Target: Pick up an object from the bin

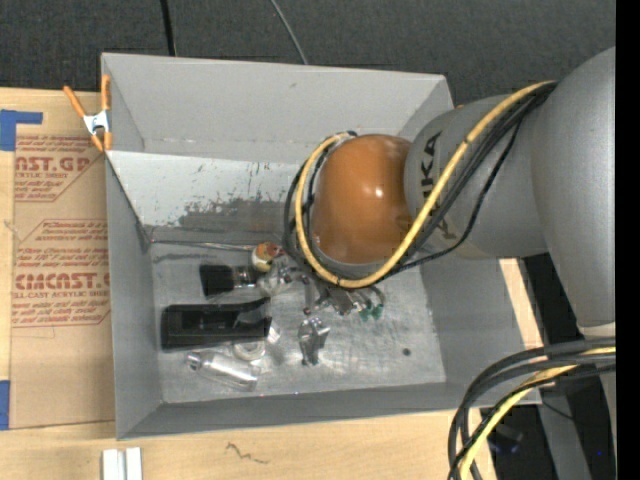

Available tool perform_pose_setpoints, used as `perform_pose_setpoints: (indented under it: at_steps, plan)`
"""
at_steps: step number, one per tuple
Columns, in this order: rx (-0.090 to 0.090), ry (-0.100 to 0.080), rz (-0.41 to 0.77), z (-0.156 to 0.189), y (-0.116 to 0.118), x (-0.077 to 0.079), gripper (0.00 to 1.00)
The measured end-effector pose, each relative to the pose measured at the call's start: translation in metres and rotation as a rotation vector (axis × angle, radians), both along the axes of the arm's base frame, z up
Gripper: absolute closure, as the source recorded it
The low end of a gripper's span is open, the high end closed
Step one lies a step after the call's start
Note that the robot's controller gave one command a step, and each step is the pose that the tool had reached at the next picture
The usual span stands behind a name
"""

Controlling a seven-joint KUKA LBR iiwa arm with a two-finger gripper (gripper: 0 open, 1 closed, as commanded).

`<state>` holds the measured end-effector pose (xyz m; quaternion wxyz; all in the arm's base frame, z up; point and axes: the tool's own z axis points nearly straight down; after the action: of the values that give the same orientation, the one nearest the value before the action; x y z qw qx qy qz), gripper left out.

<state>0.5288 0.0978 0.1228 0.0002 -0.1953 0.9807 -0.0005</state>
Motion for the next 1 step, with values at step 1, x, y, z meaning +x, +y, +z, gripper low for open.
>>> perform_pose_setpoints:
  at_steps: [1]
  plan:
    - [0.003, -0.002, -0.146, -0.0258, 0.0175, 0.0126, 0.00]
